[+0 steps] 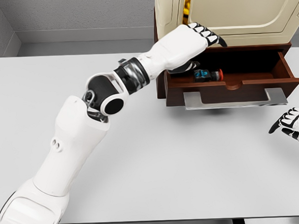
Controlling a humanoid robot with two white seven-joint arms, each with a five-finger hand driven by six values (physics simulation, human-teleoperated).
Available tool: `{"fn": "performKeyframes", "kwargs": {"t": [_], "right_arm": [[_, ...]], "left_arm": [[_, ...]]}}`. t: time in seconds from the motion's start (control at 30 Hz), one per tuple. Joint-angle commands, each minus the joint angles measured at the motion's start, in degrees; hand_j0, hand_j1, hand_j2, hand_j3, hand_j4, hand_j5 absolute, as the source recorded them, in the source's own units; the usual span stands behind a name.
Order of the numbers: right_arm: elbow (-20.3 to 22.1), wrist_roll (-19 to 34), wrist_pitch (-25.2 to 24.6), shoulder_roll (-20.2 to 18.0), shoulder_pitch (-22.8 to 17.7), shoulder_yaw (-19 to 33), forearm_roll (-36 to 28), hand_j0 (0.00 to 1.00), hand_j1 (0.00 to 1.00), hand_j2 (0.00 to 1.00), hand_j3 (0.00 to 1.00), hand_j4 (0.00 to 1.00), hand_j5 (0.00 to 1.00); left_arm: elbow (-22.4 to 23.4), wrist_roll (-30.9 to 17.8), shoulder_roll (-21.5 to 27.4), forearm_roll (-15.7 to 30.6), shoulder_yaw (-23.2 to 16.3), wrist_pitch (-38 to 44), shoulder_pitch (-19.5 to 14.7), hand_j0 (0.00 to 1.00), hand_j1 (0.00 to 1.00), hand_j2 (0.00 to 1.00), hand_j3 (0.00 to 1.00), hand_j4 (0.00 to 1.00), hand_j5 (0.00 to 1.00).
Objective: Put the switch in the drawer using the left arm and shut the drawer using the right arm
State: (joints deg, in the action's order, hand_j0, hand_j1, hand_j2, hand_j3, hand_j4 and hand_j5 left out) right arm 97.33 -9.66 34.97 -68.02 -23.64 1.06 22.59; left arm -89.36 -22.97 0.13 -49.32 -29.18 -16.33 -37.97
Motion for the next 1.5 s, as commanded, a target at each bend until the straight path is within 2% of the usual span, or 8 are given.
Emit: {"fn": "performKeyframes", "kwargs": {"t": [0.0, 0.17, 0.4, 0.67, 0.77, 0.9, 1.1, 1.47], "right_arm": [[0.05, -0.01, 0.03, -0.1, 0.0, 0.0, -0.36, 0.5, 0.5, 0.5, 0.5, 0.5, 0.5], [0.14, -0.1, 0.03, -0.1, 0.0, 0.0, -0.44, 0.5, 0.5, 0.5, 0.5, 0.5, 0.5], [0.14, -1.77, 0.03, -0.27, 0.0, 0.09, -1.06, 0.5, 0.5, 0.5, 0.5, 0.5, 0.5], [-0.74, -1.77, 0.03, -1.24, 0.09, 1.84, -3.08, 0.5, 0.5, 0.5, 0.5, 0.5, 0.5], [-1.44, -1.77, 0.03, -1.15, 0.97, 1.84, -3.17, 0.5, 0.5, 0.5, 0.5, 0.5, 0.5], [-2.76, -1.59, 0.03, -0.89, 0.97, 1.76, -3.08, 0.49, 0.49, 0.49, 0.49, 0.49, 0.49], [-0.83, -1.51, 0.03, -0.28, 1.41, 1.58, -2.99, 0.49, 0.49, 0.49, 0.49, 0.49, 0.49], [0.58, -1.15, 0.03, 2.19, 5.09, -0.35, -2.47, 0.5, 0.5, 0.5, 0.5, 0.5, 0.5]], "left_arm": [[-0.2, 0.03, 0.05, -0.08, -0.44, 0.68, 0.0, 0.76, 0.76, 0.76, 0.76, 0.76, 0.76], [-5.55, 0.12, 1.36, 2.82, -0.18, 0.15, 0.62, 0.76, 0.76, 0.76, 0.76, 0.76, 0.76], [-13.82, 0.12, 22.89, 29.44, 1.06, -12.4, 1.32, 0.93, 0.93, 0.93, 0.93, 0.93, 0.93], [-13.03, 0.12, 38.98, 50.63, 19.07, -18.67, 15.9, 1.0, 1.0, 1.0, 1.0, 1.0, 1.0], [-9.96, -0.06, 38.45, 50.99, 31.46, -18.67, 27.85, 1.0, 1.0, 1.0, 1.0, 1.0, 1.0], [-2.75, -0.06, 38.1, 50.2, 38.14, -18.67, 39.02, 1.0, 1.0, 1.0, 1.0, 1.0, 1.0], [7.1, -12.03, 26.07, 49.93, 44.21, -18.67, 38.5, 1.0, 1.0, 1.0, 1.0, 1.0, 1.0], [6.75, -12.03, 23.43, 48.53, 44.82, -18.67, 38.14, 1.0, 1.0, 1.0, 1.0, 1.0, 1.0]]}}
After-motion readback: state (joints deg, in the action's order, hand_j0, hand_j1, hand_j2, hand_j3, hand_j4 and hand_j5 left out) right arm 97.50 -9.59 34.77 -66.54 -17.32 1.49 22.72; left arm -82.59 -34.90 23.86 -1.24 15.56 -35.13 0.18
